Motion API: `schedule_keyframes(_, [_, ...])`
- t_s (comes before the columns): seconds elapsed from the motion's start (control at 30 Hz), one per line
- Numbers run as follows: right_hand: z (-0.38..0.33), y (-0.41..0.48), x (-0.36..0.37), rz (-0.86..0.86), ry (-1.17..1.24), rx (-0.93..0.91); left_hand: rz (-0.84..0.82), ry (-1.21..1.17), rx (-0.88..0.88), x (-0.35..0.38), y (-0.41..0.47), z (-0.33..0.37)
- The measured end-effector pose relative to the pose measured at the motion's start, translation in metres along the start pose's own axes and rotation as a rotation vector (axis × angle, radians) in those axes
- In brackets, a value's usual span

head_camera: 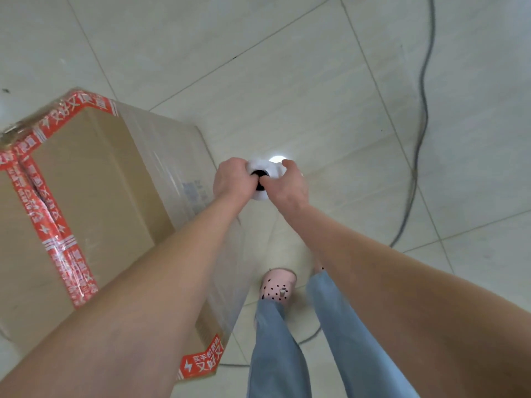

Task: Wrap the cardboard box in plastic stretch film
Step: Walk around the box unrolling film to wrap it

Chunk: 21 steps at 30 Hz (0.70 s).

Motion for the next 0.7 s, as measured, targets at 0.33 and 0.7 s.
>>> schedule_keyframes(0.33, [-0.050, 0.028, 0.060, -0.175, -0.051, -0.059, -0.071, -0.312, -0.329, -0.031, 0.034, -0.062])
schedule_keyframes(0.7, [-0.057, 0.037, 0.067, -0.239, -0.097, 0.008, -0.114, 0.341, 0.275, -0.045, 0.049, 0.013])
Point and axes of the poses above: each hand's wrist, its own y-axis towards the middle knuckle, its own x-axis out of the palm, z = x × y, the point moved 8 cm from there along y, towards the middle knuckle, and after that the axes turned 9 degrees about -x, right-handed, at the moved point
